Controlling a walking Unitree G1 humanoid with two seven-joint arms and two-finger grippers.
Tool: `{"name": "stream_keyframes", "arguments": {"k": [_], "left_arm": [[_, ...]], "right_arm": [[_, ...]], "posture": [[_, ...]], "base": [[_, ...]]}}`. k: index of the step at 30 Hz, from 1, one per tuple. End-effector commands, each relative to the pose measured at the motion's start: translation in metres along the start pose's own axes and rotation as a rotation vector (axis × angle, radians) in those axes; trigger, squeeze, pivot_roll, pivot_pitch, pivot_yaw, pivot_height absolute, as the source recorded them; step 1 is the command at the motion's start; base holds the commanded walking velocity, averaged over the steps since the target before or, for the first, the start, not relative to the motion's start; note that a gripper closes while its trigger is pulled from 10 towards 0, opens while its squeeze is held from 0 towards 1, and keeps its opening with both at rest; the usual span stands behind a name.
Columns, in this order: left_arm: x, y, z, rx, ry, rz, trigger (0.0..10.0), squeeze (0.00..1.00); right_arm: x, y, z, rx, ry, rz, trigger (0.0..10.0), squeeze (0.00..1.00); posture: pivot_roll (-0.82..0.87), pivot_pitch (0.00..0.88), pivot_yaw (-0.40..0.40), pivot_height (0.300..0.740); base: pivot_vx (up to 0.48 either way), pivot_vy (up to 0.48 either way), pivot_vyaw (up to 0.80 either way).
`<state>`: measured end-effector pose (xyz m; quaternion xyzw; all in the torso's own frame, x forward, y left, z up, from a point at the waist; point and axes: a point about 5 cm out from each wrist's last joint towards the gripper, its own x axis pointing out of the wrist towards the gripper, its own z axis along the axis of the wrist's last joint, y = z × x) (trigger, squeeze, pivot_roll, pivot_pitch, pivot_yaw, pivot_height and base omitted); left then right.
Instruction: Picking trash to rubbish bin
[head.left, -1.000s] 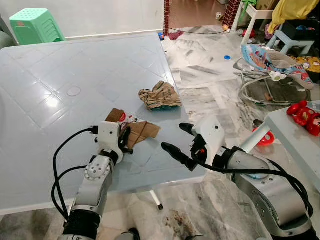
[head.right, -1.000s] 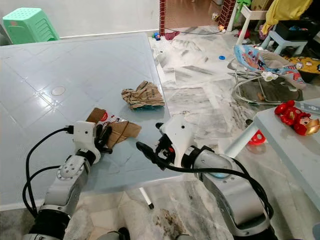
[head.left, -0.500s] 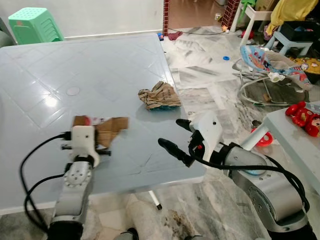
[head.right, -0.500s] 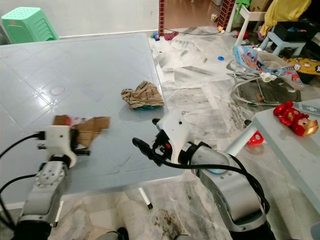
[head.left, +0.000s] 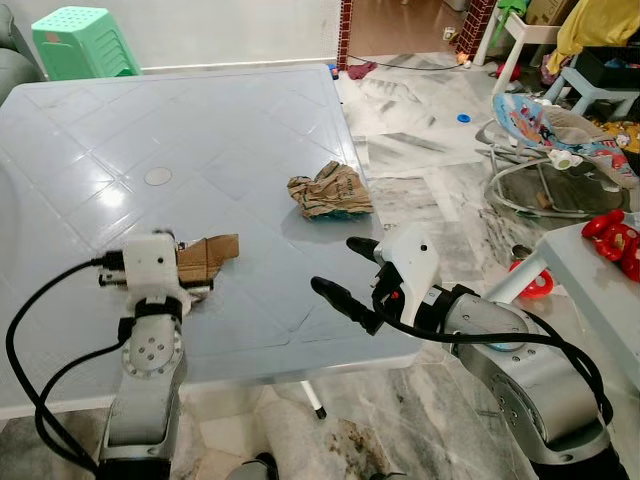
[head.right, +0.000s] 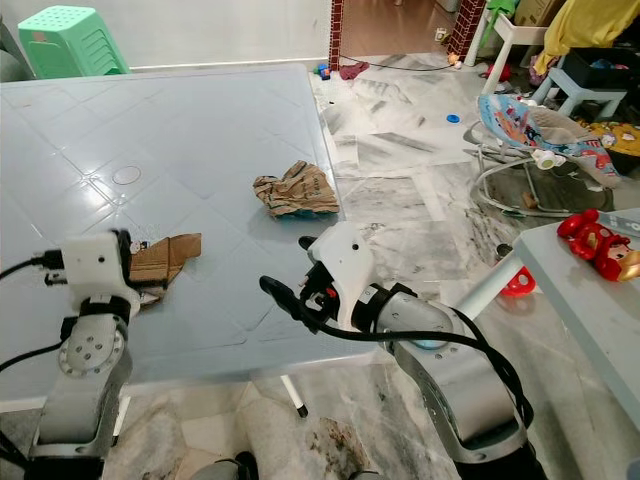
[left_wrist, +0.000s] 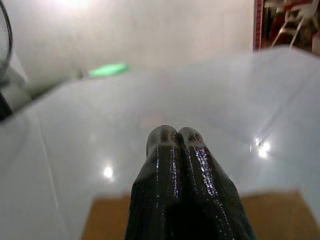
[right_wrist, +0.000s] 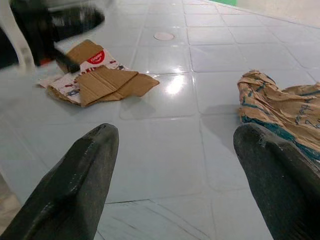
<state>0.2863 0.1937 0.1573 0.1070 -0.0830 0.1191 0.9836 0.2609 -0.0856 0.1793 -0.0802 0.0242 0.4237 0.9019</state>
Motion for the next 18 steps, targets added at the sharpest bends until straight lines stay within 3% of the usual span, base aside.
{"name": "stream_keyframes", "arguments": {"k": [1, 3, 4, 5, 6, 10, 18], "left_arm": [[0.001, 0.000, 0.005, 0.024, -0.019, 0.004, 0.0, 0.00], [0.002, 0.001, 0.003, 0.023, -0.001, 0.007, 0.0, 0.00], [0.003, 0.005, 0.001, 0.029, 0.015, 0.021, 2.0, 0.00], [0.003, 0.005, 0.001, 0.029, 0.015, 0.021, 2.0, 0.00], [0.006, 0.017, -0.005, 0.009, 0.045, 0.065, 10.0, 1.00], [0.012, 0.031, -0.009, 0.015, 0.075, 0.136, 10.0, 1.00], [0.018, 0.044, -0.019, -0.023, 0.150, 0.217, 10.0, 1.00]], "right_arm": [[0.001, 0.000, 0.001, -0.013, -0.003, 0.000, 10.0, 0.00], [0.001, 0.000, 0.001, -0.013, -0.003, -0.001, 10.0, 0.00], [0.001, 0.000, 0.000, -0.015, -0.003, -0.002, 10.0, 0.00], [0.001, 0.000, 0.000, -0.015, -0.003, -0.002, 10.0, 0.00], [0.000, 0.001, -0.002, -0.020, 0.001, -0.003, 10.0, 0.00], [0.001, 0.002, -0.003, -0.028, 0.002, -0.002, 10.0, 0.00], [0.002, 0.003, -0.003, -0.030, -0.002, -0.002, 10.0, 0.00]], "posture": [[-0.07, 0.122, -0.021, 0.740], [-0.08, 0.122, -0.020, 0.740], [-0.08, 0.122, -0.020, 0.740], [-0.08, 0.122, -0.020, 0.740], [-0.07, 0.120, -0.019, 0.740], [-0.07, 0.115, -0.017, 0.740], [-0.07, 0.117, -0.015, 0.740]], "base": [[0.000, 0.000, 0.00], [0.000, 0.000, 0.00], [0.000, 0.000, 0.00], [0.000, 0.000, 0.00], [0.000, 0.000, 0.00], [0.000, 0.000, 0.00], [0.000, 0.000, 0.00]]}}
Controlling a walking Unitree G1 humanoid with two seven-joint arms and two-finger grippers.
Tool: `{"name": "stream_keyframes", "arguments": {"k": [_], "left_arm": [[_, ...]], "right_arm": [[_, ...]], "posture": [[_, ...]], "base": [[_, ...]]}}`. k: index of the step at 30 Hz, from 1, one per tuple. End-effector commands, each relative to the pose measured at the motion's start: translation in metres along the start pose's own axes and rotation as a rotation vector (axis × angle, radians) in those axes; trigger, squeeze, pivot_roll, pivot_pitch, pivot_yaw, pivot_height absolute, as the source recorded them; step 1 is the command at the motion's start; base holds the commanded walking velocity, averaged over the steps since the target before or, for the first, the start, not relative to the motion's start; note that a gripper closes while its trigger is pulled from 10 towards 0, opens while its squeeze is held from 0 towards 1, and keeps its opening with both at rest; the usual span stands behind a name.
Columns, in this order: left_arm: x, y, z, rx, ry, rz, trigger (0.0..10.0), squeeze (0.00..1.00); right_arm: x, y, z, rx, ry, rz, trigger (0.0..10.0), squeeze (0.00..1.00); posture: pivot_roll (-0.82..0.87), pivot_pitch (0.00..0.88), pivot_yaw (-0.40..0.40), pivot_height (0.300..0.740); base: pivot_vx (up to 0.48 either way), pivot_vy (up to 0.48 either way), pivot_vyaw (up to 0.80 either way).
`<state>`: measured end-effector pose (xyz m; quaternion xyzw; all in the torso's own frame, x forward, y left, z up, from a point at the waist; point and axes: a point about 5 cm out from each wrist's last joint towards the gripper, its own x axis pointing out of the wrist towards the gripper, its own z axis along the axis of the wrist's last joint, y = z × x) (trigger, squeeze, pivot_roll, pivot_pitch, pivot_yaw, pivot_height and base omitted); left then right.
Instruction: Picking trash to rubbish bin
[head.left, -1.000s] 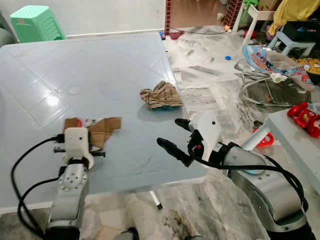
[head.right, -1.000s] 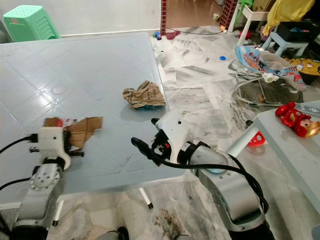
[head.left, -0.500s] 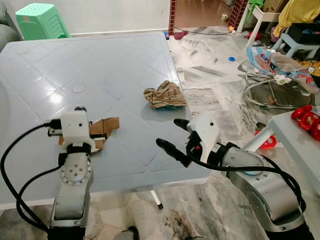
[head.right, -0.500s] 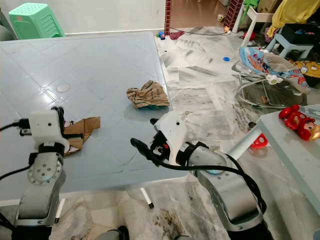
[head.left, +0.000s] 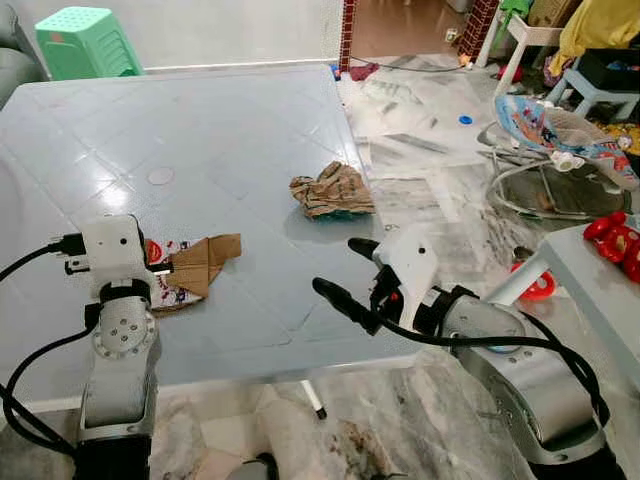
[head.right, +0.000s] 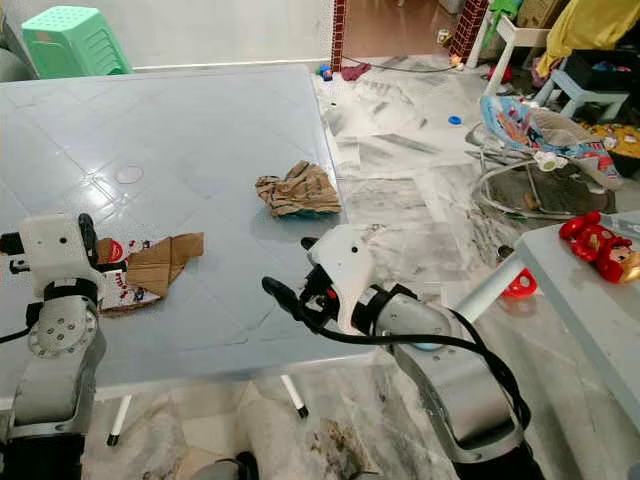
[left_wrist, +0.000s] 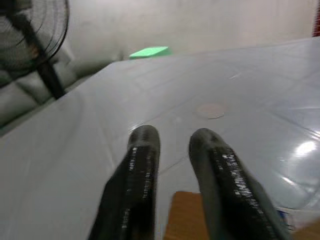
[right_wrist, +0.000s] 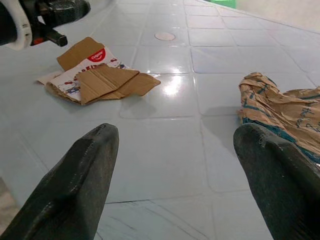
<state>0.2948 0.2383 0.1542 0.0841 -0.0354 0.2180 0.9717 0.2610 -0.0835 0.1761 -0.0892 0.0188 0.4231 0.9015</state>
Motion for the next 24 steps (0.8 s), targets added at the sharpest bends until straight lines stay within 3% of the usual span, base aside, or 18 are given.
{"name": "stream_keyframes", "arguments": {"k": [1, 4, 18, 21, 23, 24], "left_arm": [[0.003, 0.004, -0.010, -0.026, 0.073, 0.032, 10.0, 1.00], [0.005, 0.004, -0.015, -0.081, 0.122, 0.031, 10.0, 1.00], [0.008, 0.011, -0.021, -0.100, 0.174, 0.043, 10.0, 1.00], [0.009, 0.008, -0.023, -0.136, 0.205, 0.001, 10.0, 1.00], [0.010, 0.005, -0.026, -0.224, 0.254, -0.038, 10.0, 1.00], [0.010, 0.005, -0.026, -0.224, 0.254, -0.038, 10.0, 1.00]], "right_arm": [[0.000, 0.002, 0.000, -0.010, 0.000, 0.001, 10.0, 0.00], [0.000, 0.003, 0.000, -0.013, -0.001, 0.004, 10.0, 0.00], [0.001, 0.005, -0.001, -0.023, 0.001, 0.013, 10.0, 0.00], [0.001, 0.005, -0.001, -0.024, 0.001, 0.014, 10.0, 0.00], [0.001, 0.005, -0.001, -0.025, 0.002, 0.014, 10.0, 0.00], [0.001, 0.005, -0.001, -0.025, 0.002, 0.014, 10.0, 0.00]], "posture": [[-0.07, 0.118, -0.014, 0.740], [-0.07, 0.118, -0.013, 0.740], [-0.07, 0.120, -0.011, 0.740], [-0.07, 0.120, -0.011, 0.740], [-0.07, 0.119, -0.013, 0.740], [-0.07, 0.119, -0.013, 0.740]], "base": [[0.000, 0.000, 0.00], [0.000, 0.000, 0.00], [0.000, 0.000, 0.00], [0.000, 0.000, 0.00], [0.000, 0.000, 0.00], [0.000, 0.000, 0.00]]}}
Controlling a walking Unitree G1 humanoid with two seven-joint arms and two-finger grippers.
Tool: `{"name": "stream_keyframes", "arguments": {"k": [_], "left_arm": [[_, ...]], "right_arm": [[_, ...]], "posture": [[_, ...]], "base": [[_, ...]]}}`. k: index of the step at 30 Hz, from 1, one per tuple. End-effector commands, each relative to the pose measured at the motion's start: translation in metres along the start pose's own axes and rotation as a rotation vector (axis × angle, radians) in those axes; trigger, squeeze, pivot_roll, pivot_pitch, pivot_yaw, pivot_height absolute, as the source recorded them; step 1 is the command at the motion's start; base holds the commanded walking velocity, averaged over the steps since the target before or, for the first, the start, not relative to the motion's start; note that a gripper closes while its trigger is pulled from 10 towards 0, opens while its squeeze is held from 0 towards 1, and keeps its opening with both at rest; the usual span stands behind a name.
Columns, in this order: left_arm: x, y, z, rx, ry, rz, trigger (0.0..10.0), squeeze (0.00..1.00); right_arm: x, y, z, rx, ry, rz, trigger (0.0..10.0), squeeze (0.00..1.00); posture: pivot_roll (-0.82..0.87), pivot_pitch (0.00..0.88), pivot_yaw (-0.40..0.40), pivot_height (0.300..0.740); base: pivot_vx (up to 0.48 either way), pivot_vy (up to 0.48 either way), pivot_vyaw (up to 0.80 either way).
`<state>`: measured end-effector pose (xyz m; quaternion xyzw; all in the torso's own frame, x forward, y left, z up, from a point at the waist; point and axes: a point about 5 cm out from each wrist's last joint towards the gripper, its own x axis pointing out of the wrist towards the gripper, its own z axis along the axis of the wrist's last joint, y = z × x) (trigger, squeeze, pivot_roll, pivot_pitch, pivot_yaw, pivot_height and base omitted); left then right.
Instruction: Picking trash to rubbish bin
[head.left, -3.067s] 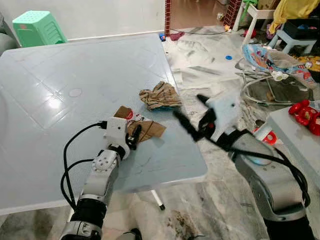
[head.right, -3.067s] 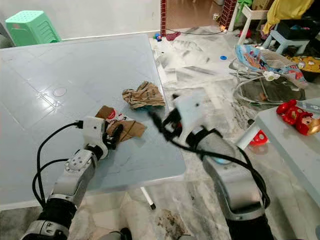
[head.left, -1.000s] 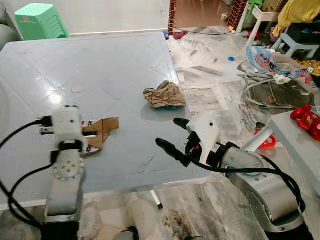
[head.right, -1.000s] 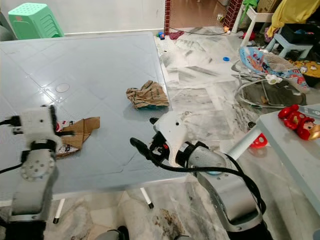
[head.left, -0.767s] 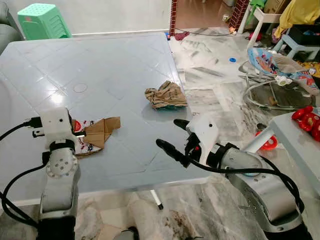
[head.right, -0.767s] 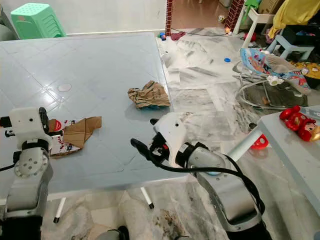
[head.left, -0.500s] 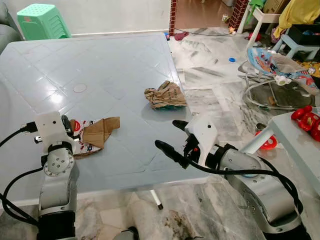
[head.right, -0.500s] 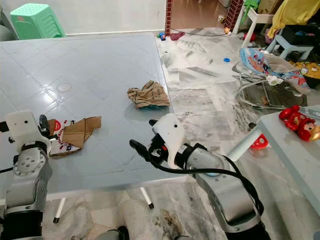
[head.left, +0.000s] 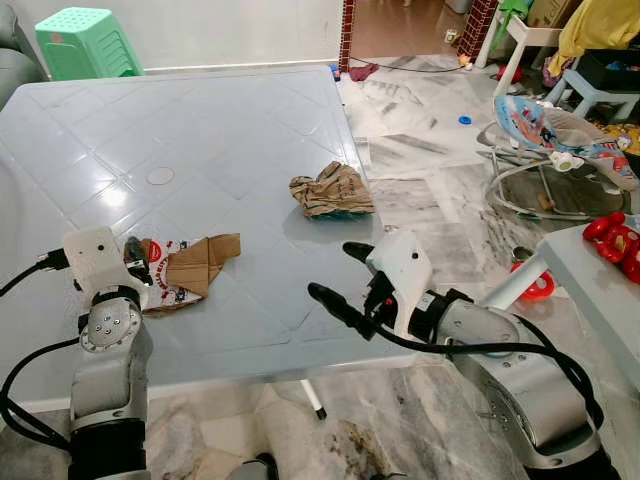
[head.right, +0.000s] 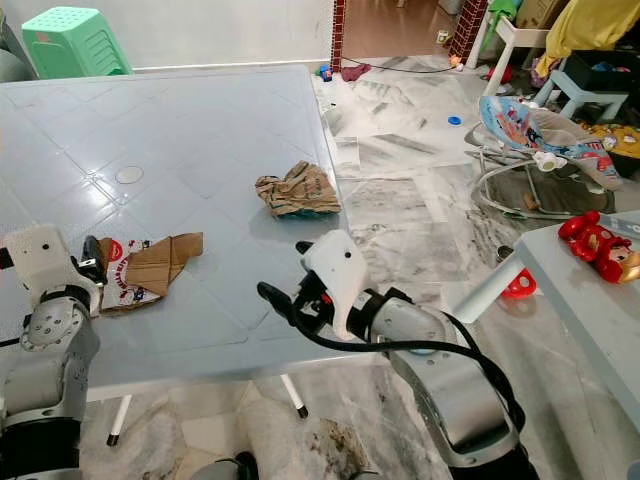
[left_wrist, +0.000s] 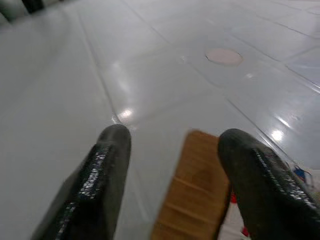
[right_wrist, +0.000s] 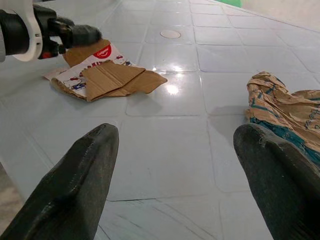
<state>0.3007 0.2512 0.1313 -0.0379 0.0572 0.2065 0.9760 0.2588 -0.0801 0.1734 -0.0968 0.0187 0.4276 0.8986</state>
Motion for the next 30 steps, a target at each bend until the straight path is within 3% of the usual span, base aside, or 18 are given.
{"name": "stream_keyframes", "arguments": {"k": [1, 15, 20, 23, 24, 25, 29, 30], "left_arm": [[0.002, -0.001, -0.001, -0.038, 0.029, -0.017, 10.0, 1.00], [0.007, 0.012, -0.002, -0.091, 0.071, -0.046, 10.0, 1.00], [0.007, 0.009, -0.007, -0.113, 0.109, -0.091, 10.0, 1.00], [0.006, -0.001, -0.013, -0.143, 0.140, -0.167, 10.0, 1.00], [0.006, -0.005, -0.014, -0.147, 0.144, -0.198, 10.0, 0.43], [0.006, -0.007, -0.015, -0.147, 0.147, -0.208, 10.0, 0.00], [0.007, -0.013, -0.017, -0.176, 0.158, -0.235, 10.0, 0.00], [0.008, -0.014, -0.017, -0.183, 0.156, -0.239, 4.2, 0.00]], "right_arm": [[-0.001, 0.001, 0.000, -0.011, -0.004, 0.004, 10.0, 0.00], [-0.002, 0.002, 0.000, -0.012, -0.002, 0.007, 10.0, 0.00], [-0.002, 0.002, 0.000, -0.012, -0.001, 0.008, 10.0, 0.00], [-0.002, 0.002, 0.000, -0.013, -0.002, 0.009, 10.0, 0.00], [-0.002, 0.002, 0.000, -0.012, -0.002, 0.008, 10.0, 0.00], [-0.002, 0.002, 0.000, -0.011, -0.002, 0.008, 10.0, 0.00], [-0.002, 0.002, 0.000, -0.010, -0.002, 0.006, 10.0, 0.00], [-0.002, 0.002, 0.001, -0.010, -0.003, 0.005, 10.0, 0.00]], "posture": [[-0.07, 0.118, -0.012, 0.740], [-0.07, 0.122, -0.015, 0.740], [-0.07, 0.123, -0.017, 0.740], [-0.08, 0.123, -0.015, 0.740], [-0.08, 0.124, -0.015, 0.740], [-0.08, 0.123, -0.015, 0.740], [-0.08, 0.124, -0.013, 0.740], [-0.08, 0.125, -0.012, 0.740]], "base": [[0.000, 0.000, 0.00], [0.000, 0.000, 0.00], [0.000, 0.000, 0.00], [0.000, 0.000, 0.00], [0.000, 0.000, 0.00], [0.000, 0.000, 0.00], [0.000, 0.000, 0.00], [0.000, 0.000, 0.00]]}}
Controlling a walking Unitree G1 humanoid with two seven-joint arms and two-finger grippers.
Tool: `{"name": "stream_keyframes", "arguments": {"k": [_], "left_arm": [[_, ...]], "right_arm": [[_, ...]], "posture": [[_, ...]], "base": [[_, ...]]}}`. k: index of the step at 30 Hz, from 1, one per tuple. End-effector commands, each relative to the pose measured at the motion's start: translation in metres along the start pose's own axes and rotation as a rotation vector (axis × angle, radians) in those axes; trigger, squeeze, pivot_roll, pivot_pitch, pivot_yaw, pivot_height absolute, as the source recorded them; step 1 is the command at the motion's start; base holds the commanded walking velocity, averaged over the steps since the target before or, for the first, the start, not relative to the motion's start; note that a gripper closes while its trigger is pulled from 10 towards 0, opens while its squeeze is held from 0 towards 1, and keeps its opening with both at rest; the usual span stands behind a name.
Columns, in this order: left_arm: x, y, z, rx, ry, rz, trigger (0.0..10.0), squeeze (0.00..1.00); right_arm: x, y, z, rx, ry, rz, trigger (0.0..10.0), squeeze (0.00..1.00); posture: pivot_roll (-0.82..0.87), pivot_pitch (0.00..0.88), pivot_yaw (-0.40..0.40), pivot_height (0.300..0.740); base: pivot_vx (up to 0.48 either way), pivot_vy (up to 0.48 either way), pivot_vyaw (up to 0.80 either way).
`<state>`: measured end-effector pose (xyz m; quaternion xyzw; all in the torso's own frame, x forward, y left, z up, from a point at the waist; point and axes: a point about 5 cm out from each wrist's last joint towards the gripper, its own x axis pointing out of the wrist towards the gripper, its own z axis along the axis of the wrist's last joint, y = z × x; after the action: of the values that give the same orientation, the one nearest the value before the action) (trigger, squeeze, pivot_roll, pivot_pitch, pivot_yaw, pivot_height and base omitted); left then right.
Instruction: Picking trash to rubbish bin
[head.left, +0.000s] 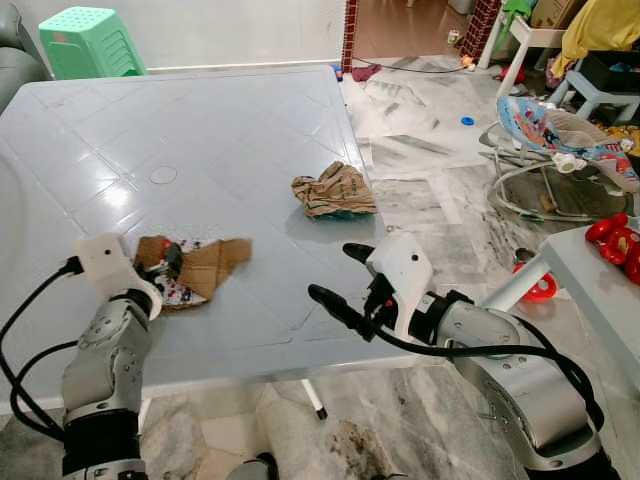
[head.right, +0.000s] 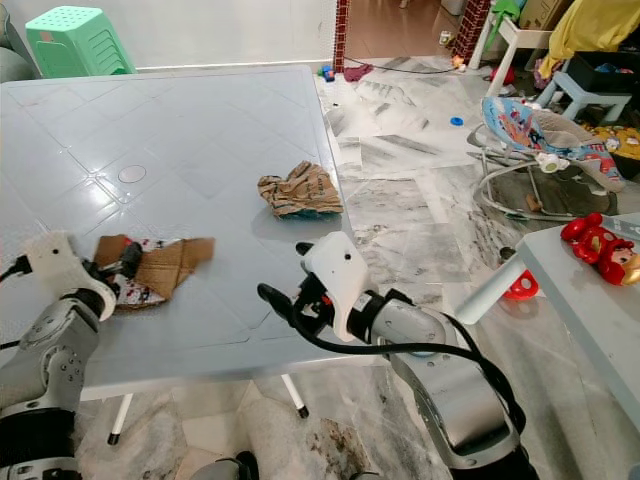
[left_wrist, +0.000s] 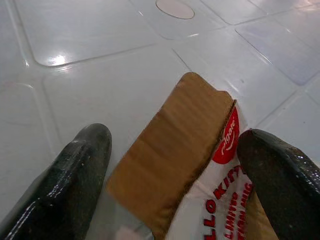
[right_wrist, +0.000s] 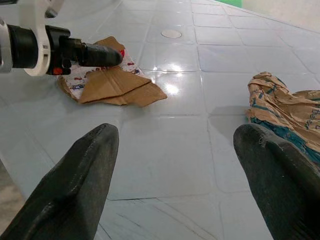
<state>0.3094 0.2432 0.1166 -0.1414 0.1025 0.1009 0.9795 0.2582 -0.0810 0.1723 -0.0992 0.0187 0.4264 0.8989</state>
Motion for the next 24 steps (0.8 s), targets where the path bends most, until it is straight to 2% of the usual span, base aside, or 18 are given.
{"name": "stream_keyframes", "arguments": {"k": [1, 2, 8, 11, 18, 24], "left_arm": [[0.002, -0.003, -0.003, -0.012, 0.018, -0.021, 4.2, 0.00], [0.003, -0.004, -0.002, -0.027, 0.011, -0.030, 0.0, 0.00], [0.002, -0.011, 0.002, -0.084, -0.017, -0.074, 0.0, 0.00], [0.001, -0.014, 0.004, -0.142, -0.042, -0.097, 0.0, 0.00], [-0.001, -0.015, 0.006, -0.155, -0.070, -0.096, 0.0, 0.00], [-0.003, -0.017, 0.007, -0.215, -0.109, -0.086, 0.0, 0.00]], "right_arm": [[-0.001, 0.002, 0.002, -0.006, -0.005, 0.007, 10.0, 0.00], [-0.001, 0.002, 0.002, -0.007, -0.005, 0.006, 10.0, 0.00], [-0.002, 0.001, 0.002, -0.007, -0.004, 0.003, 10.0, 0.00], [-0.001, 0.002, 0.002, -0.006, -0.006, 0.005, 10.0, 0.00], [0.000, 0.002, 0.002, -0.007, -0.008, 0.009, 10.0, 0.00], [0.001, 0.001, 0.003, -0.011, -0.011, 0.008, 10.0, 0.00]], "posture": [[-0.08, 0.125, -0.012, 0.740], [-0.08, 0.124, -0.011, 0.740], [-0.08, 0.124, -0.011, 0.740], [-0.08, 0.126, -0.012, 0.740], [-0.08, 0.122, -0.013, 0.740], [-0.08, 0.117, -0.011, 0.740]], "base": [[0.000, 0.000, 0.00], [0.000, 0.000, 0.00], [0.000, 0.000, 0.00], [0.000, 0.000, 0.00], [0.000, 0.000, 0.00], [0.000, 0.000, 0.00]]}}
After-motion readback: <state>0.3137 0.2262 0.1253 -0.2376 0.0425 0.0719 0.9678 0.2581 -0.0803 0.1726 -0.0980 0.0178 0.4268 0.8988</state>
